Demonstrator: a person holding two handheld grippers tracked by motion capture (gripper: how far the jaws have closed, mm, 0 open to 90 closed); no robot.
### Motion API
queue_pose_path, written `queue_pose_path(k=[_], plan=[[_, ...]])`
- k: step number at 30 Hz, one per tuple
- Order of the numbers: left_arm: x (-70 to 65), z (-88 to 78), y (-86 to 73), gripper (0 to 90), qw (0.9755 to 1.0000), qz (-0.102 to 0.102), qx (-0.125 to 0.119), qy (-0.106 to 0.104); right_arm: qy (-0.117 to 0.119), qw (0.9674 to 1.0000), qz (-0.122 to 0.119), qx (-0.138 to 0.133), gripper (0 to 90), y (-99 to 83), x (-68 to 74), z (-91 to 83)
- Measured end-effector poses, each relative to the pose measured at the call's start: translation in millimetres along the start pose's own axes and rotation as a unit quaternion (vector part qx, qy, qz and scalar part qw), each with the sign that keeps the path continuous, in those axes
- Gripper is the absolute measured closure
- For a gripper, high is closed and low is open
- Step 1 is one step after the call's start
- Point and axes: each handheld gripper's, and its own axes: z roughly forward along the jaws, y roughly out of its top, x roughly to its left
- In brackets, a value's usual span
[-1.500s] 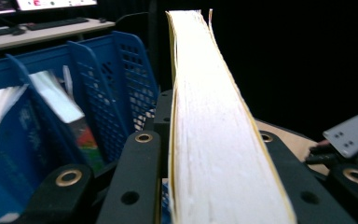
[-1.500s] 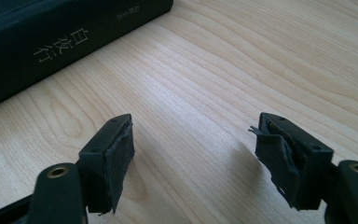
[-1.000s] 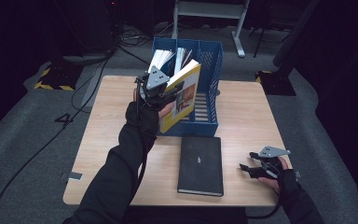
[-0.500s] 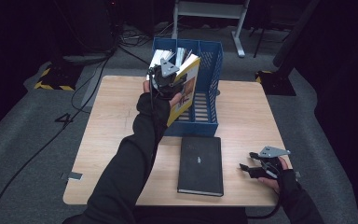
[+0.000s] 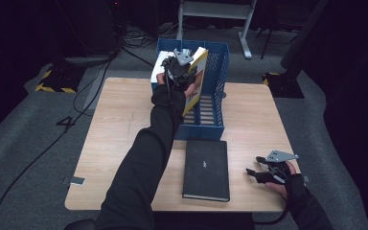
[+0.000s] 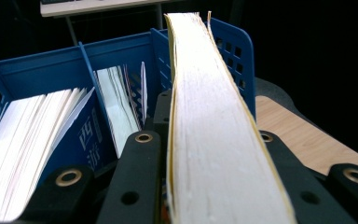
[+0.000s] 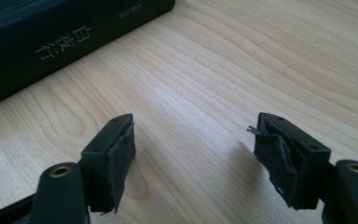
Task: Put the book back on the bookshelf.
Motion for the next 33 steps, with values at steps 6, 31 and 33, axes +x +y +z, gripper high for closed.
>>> queue_pose_path(k=[6,31,33], plan=[[-1.9,9.3,4.5,75.1,0.9998,-0.009,0.007,0.018,0.0,1.0,0.0,-0.002,29.5,0.0,0.0,-0.3],[-23.5,54.6,-0.2,75.0,0.9928,-0.065,0.001,0.1,0.005,1.0,-0.006,0.002,29.7,-0.6,1.3,-0.1],[-25.0,59.1,-3.0,75.1,0.9912,-0.076,0.003,0.108,0.004,1.0,-0.006,0.002,29.7,-0.5,1.4,-0.2]])
